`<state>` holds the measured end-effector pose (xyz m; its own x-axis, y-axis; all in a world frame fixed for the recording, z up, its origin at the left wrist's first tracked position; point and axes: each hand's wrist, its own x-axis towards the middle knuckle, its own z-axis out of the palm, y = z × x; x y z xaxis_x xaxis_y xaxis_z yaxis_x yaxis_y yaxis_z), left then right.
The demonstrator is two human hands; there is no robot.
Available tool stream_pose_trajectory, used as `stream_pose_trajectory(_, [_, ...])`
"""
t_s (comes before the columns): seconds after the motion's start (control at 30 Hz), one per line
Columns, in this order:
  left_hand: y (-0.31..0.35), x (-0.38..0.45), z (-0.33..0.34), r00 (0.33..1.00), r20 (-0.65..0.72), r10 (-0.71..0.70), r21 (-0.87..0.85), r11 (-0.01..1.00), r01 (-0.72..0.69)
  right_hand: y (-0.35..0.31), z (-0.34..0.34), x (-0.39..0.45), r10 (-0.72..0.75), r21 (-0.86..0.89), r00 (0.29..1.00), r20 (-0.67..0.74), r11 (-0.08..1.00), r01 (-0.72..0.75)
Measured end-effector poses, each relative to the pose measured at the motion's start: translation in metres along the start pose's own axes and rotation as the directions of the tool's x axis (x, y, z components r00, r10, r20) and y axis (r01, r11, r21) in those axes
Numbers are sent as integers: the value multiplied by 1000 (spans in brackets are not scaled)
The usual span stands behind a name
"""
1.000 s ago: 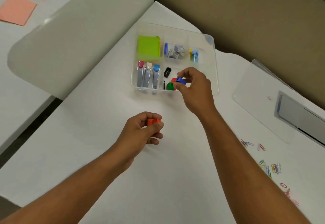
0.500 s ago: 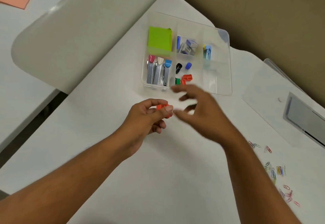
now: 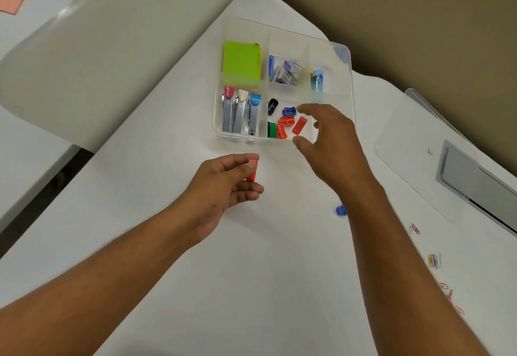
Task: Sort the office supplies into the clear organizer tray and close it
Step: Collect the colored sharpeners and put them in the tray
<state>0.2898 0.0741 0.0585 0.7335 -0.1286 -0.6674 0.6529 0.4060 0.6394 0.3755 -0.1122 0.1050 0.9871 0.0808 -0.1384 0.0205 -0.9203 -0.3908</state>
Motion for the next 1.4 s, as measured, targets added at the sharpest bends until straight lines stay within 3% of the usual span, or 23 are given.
stream_pose_trajectory(0.1, [6, -1, 2, 999, 1, 38, 8, 999, -38, -8, -1, -15, -147, 91, 987, 62, 986, 141])
stream_pose_trajectory(0.2, [7, 2, 2, 998, -41, 49, 39, 998, -48, -25, 9, -40, -260, 275, 929, 263, 943, 186])
stream_pose_trajectory(0.3, [5, 2, 3, 997, -56, 44, 72, 997, -40, -27, 23, -48, -244, 290, 944, 222, 941, 175])
stream_pose_trajectory(0.4, [3, -2, 3, 998, -47, 38, 83, 996, -34, -26, 16, -40, -202, 281, 973, 111, 946, 164])
stream_pose_trajectory(0.5, [0, -6, 5, 999, -33, 10, 117, 993, -6, -19, 9, -12, -143, 166, 989, -38, 975, 148])
stream_pose_trajectory(0.7, [-15, -22, 17, 1000, 16, 9, 236, 972, -13, 0, -1, 5, 26, 149, 995, -94, 989, -12])
stream_pose_trajectory(0.87, [-39, -33, 24, 996, 79, -27, 341, 940, -1, 28, 1, -77, 165, 292, 962, -216, 951, -98])
stream_pose_trajectory(1.07, [-74, -48, 45, 983, 158, -95, 469, 883, 9, 78, 48, -202, 339, 353, 926, -166, 897, -265])
stream_pose_trajectory(1.27, [-111, -65, 79, 974, 168, -149, 586, 810, 23, 177, 24, -217, 444, 247, 790, -423, 895, -371])
stream_pose_trajectory(1.4, [-130, -76, 109, 973, 168, -158, 604, 797, 25, 223, 25, -207, 514, 181, 800, -308, 858, -481])
